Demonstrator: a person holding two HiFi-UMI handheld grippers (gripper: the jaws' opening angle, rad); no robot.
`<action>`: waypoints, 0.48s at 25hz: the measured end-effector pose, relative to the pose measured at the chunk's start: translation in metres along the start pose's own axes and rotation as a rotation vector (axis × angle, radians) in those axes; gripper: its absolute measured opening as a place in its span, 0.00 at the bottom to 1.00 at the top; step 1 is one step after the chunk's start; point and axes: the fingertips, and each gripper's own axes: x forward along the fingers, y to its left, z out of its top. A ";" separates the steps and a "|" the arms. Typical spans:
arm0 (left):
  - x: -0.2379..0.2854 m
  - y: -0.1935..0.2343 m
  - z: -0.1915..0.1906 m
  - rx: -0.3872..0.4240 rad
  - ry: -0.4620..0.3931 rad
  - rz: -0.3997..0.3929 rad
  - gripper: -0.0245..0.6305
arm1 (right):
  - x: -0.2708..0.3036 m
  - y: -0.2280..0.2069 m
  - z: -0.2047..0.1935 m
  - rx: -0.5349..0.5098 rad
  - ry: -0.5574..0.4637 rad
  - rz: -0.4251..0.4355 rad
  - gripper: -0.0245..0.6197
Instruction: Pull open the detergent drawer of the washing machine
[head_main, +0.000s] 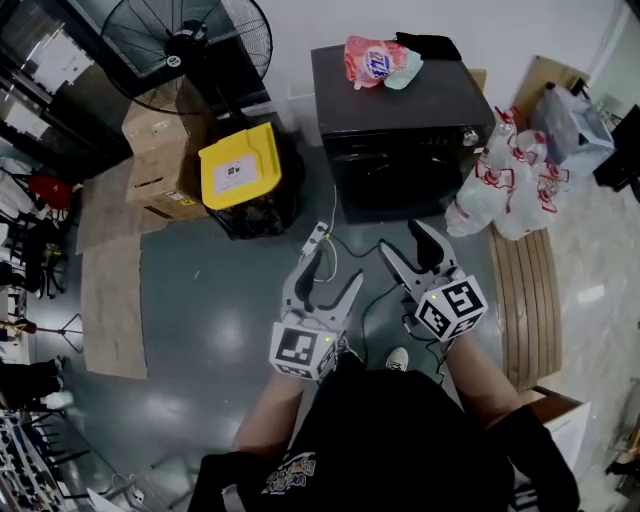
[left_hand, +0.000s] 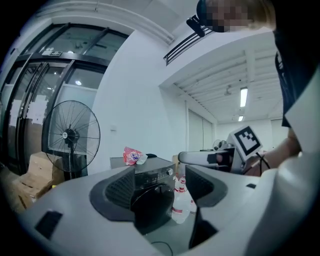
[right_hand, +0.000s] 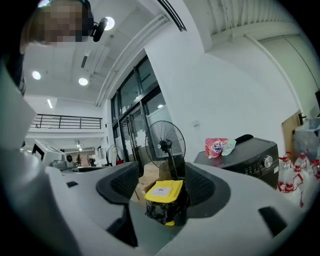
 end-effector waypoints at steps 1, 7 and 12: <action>-0.001 0.006 -0.001 0.002 -0.001 -0.007 0.48 | 0.006 0.001 -0.001 0.007 -0.003 -0.006 0.50; -0.008 0.049 -0.007 0.002 -0.014 -0.034 0.48 | 0.045 0.014 -0.008 0.048 -0.015 -0.032 0.53; -0.018 0.085 -0.005 0.006 -0.028 -0.064 0.48 | 0.080 0.028 -0.015 0.072 -0.036 -0.057 0.56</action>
